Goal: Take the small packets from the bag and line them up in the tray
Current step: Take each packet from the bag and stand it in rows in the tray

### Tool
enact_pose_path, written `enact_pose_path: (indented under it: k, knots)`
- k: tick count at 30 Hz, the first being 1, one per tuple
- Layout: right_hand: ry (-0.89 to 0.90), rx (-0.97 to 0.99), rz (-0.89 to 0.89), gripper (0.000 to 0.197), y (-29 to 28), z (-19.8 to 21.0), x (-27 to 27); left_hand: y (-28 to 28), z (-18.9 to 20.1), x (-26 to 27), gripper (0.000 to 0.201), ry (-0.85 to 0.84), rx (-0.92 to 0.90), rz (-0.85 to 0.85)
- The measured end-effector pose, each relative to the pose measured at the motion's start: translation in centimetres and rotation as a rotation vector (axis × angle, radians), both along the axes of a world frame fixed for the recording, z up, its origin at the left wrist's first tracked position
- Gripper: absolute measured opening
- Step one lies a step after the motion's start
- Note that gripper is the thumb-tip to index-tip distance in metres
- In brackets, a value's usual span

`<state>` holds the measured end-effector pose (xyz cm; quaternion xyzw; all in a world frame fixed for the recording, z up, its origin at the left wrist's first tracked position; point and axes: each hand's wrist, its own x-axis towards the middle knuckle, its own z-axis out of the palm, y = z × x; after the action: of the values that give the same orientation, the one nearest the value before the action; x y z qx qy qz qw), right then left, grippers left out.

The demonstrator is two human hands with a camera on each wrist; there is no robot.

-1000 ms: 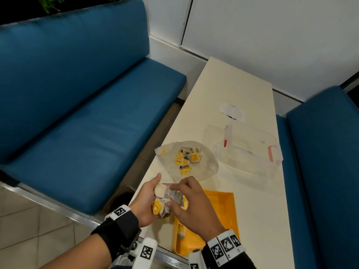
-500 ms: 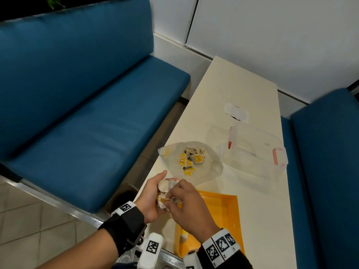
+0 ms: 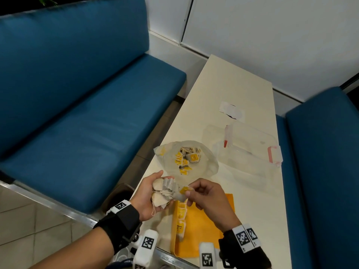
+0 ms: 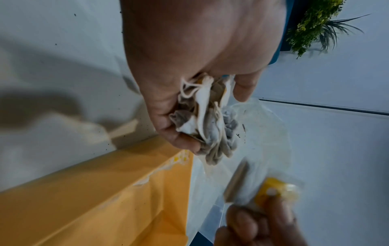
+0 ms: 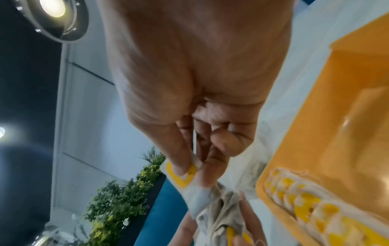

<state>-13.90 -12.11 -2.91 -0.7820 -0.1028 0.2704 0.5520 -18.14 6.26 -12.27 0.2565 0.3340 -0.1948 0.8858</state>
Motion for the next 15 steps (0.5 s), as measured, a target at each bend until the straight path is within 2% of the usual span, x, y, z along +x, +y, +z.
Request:
enact_pose_path:
  k: [5, 11, 15]
  knots:
    - [0.061, -0.146, -0.032, 0.011, -2.5, -2.1, 0.1, 0.2, -0.1, -0.2, 0.040, 0.031, 0.043, 0.002]
    - [0.274, -0.333, 0.119, 0.011, -3.9, -5.0, -2.8, -0.2, 0.2, -0.4, 0.035, 0.022, 0.038, -0.001]
    - [0.343, -0.405, 0.168, 0.013, -3.8, -6.1, -4.0, -0.6, 0.3, -0.5, 0.035, 0.026, 0.059, -0.005]
